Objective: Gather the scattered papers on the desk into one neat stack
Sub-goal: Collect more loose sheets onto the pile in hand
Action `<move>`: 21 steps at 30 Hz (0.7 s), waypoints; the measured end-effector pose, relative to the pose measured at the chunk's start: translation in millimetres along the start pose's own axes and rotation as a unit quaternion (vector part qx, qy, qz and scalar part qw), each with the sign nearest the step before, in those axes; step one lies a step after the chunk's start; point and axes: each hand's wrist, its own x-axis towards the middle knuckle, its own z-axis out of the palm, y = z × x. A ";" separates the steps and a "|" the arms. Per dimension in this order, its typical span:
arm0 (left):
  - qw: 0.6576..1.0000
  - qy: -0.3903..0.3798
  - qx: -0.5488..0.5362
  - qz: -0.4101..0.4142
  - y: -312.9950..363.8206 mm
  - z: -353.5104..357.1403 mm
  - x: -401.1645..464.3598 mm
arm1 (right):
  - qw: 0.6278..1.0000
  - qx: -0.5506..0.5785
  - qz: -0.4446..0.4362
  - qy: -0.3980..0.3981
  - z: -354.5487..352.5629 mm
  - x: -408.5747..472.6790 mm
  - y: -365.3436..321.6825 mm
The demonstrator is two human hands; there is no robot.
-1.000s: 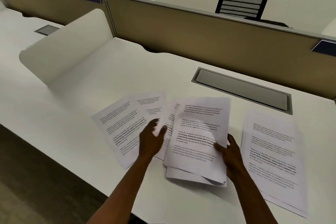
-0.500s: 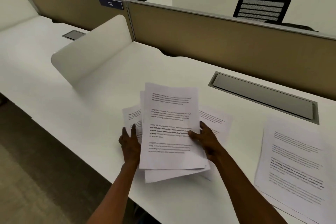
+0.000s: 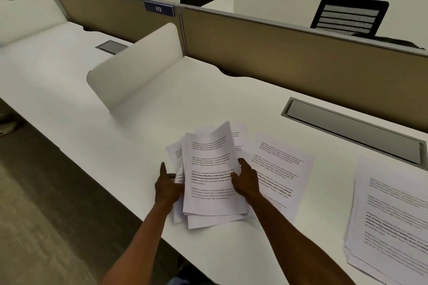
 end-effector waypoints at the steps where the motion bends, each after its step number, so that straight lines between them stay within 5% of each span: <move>1: 0.998 -0.015 -0.059 -0.024 1.2 -1.9 2.5 | 1.000 -0.010 -0.018 0.006 2.6 -0.7 -2.3; 6: 0.928 -0.110 -0.334 -0.124 10.9 -12.0 10.4 | 1.000 -0.006 -0.020 0.016 12.9 -8.0 -4.0; 10: 0.947 -0.136 -0.268 -0.117 10.5 -20.0 21.0 | 0.998 0.033 -0.040 0.027 18.4 -15.1 -4.3; 14: 0.921 -0.160 -0.333 -0.128 20.9 -21.4 29.2 | 0.994 0.096 -0.044 0.032 23.3 -24.0 -2.7; 21: 0.954 -0.262 -0.145 0.029 45.7 -18.5 18.3 | 0.981 0.188 0.044 0.036 19.6 -23.3 0.9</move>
